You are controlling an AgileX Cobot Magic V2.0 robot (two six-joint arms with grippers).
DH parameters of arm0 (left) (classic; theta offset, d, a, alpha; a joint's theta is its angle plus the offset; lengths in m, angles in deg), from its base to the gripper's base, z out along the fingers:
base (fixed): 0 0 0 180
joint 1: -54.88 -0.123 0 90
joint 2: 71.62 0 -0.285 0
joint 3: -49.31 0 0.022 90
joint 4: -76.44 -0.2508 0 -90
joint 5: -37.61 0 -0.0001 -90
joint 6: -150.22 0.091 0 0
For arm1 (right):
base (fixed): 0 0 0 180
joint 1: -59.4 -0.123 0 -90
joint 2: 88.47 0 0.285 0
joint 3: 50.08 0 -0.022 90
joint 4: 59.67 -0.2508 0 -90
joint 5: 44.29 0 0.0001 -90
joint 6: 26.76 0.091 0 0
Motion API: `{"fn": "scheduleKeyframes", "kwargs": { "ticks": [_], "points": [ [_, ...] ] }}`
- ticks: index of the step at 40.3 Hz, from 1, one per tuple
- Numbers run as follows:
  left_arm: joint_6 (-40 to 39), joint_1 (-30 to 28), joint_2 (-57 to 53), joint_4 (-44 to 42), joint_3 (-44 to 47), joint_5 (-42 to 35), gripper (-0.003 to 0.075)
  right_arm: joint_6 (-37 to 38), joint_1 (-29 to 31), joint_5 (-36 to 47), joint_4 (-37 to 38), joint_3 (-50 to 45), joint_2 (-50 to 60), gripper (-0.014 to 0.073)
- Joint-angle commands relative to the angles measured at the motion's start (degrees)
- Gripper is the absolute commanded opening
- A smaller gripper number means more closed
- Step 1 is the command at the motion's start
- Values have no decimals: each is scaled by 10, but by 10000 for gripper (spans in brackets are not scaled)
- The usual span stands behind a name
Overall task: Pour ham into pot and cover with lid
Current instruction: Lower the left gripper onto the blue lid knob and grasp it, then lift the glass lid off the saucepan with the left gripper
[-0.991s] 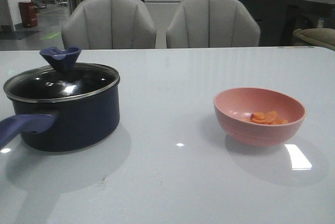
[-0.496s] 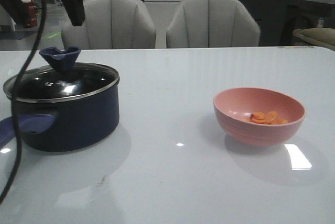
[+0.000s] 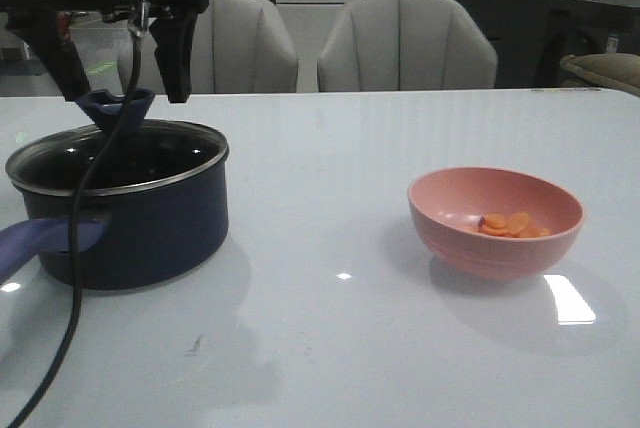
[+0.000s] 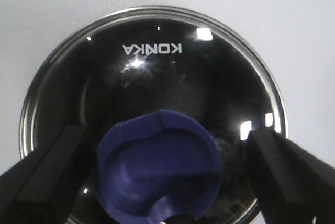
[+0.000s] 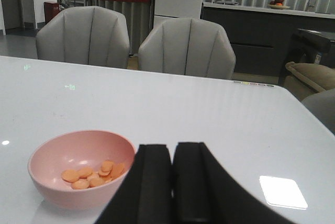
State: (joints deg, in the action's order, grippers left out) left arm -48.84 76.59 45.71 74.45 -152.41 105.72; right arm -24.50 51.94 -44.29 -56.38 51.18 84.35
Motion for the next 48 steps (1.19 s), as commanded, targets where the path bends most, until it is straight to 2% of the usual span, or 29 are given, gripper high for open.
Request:
{"fn": "scheduleKeyframes", "kwargs": {
  "ticks": [1,9,13,19,23,38,48],
  "points": [
    [-15,4,-17,4,-26,10,627,-4,3,51,6,3,12,138],
    [-17,4,-9,4,-29,21,609,-4,3,51,6,3,12,138],
    [-17,4,-9,3,-29,33,522,-4,3,51,6,3,12,138],
    [-17,4,-9,2,-29,40,340,-4,3,51,6,3,12,138],
    [-17,4,-9,2,-29,41,266,-4,3,51,6,3,12,138],
    [-17,4,-12,2,-67,41,249,-4,3,51,6,3,12,138],
    [23,-2,-35,-23,-88,45,249,-4,3,51,6,3,12,138]
  ]
}}
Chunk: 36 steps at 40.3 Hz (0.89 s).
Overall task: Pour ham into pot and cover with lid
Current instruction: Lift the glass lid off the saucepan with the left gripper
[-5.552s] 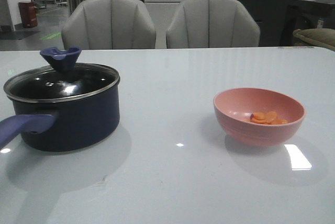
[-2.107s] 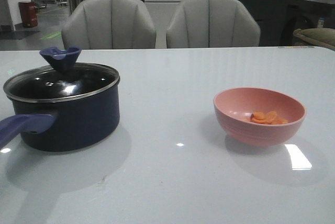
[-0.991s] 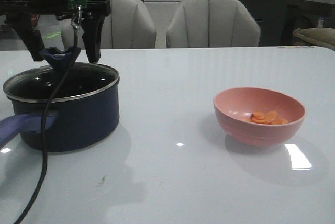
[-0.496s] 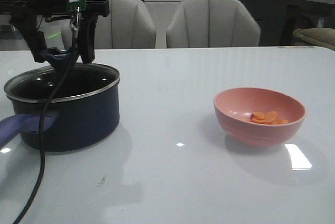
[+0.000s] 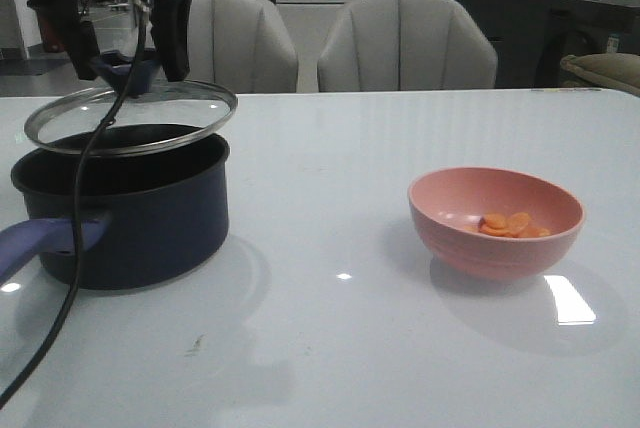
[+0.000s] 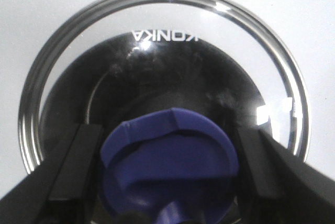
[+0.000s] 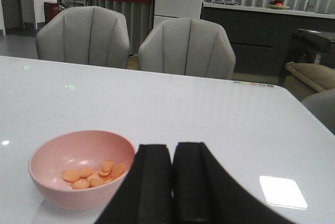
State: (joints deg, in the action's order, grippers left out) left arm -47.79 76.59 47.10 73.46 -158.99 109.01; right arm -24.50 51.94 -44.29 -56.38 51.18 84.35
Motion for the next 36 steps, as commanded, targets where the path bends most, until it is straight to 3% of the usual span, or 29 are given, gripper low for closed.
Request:
{"fn": "scheduleKeyframes", "kwargs": {
  "ticks": [1,10,19,28,36],
  "points": [
    [14,-5,-51,-14,-22,13,249,-4,3,51,6,3,12,138],
    [77,-70,-92,-13,-3,13,248,-4,3,51,6,3,12,138],
    [100,-181,-139,-15,84,-13,248,-4,3,51,6,3,12,138],
    [158,-264,-152,30,207,-89,249,-4,3,51,6,3,12,138],
    [160,-300,-147,50,315,-193,249,-4,3,51,6,3,12,138]
  ]
}}
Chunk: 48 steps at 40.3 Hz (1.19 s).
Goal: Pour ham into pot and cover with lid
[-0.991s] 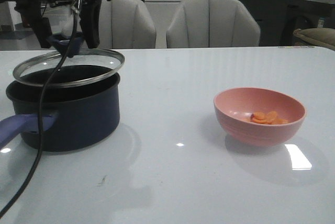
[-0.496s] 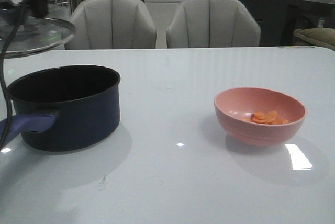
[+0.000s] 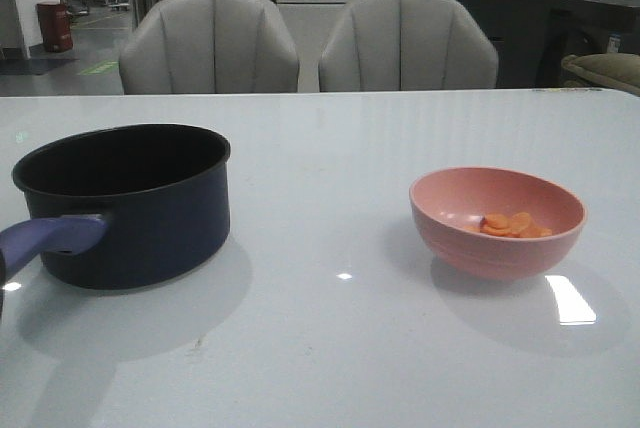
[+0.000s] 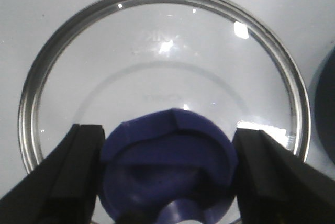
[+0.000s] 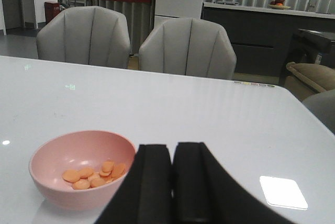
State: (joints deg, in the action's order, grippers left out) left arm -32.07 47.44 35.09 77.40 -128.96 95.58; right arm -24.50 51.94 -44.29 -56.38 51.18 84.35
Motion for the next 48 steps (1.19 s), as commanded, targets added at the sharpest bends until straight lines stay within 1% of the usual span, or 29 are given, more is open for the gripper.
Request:
{"fn": "scheduleKeyframes", "kwargs": {
  "ticks": [1,4,8,17,19,21,22,25,27,30,40,48],
  "points": [
    [3,-10,-27,11,24,-73,249,-4,3,51,6,3,12,138],
    [3,-14,-27,11,56,-110,249,-4,3,51,6,3,12,138],
    [3,-14,-24,9,85,-139,250,-4,3,51,6,3,12,138],
    [3,-14,11,9,95,-139,252,-4,3,51,6,3,12,138],
    [3,-14,16,9,95,-138,264,-4,3,51,6,3,12,138],
    [3,-14,19,9,95,-138,294,-4,3,51,6,3,12,138],
    [3,-14,21,9,95,-138,321,-4,3,51,6,3,12,138],
    [3,-14,23,9,95,-136,422,-4,3,51,6,3,12,138],
    [3,-14,23,9,95,-134,503,-4,3,51,6,3,12,138],
    [2,-14,23,7,95,-125,575,-4,3,51,6,3,12,138],
    [3,-14,12,5,62,-97,565,-4,3,51,6,3,12,138],
    [3,-13,-58,6,61,-103,565,-4,3,51,6,3,12,138]
  ]
}}
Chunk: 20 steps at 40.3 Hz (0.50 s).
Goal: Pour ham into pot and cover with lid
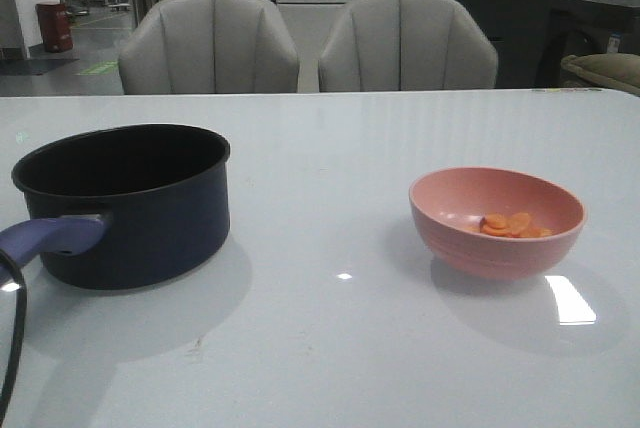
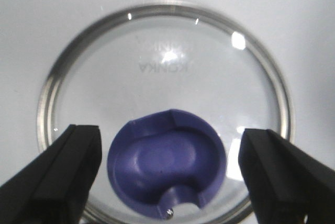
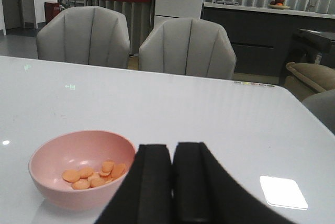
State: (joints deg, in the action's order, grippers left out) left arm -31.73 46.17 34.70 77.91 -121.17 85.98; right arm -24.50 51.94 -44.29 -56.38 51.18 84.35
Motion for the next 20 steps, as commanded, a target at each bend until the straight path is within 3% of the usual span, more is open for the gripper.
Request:
{"fn": "scheduleKeyframes", "kwargs": {
  "ticks": [1,11,20],
  "points": [
    [1,1,-64,2,-17,-6,565,-4,3,51,6,3,12,138],
    [13,48,-185,23,44,-53,565,-4,3,51,6,3,12,138],
    [13,96,-357,23,160,-170,565,-4,3,51,6,3,12,138]
  ]
}}
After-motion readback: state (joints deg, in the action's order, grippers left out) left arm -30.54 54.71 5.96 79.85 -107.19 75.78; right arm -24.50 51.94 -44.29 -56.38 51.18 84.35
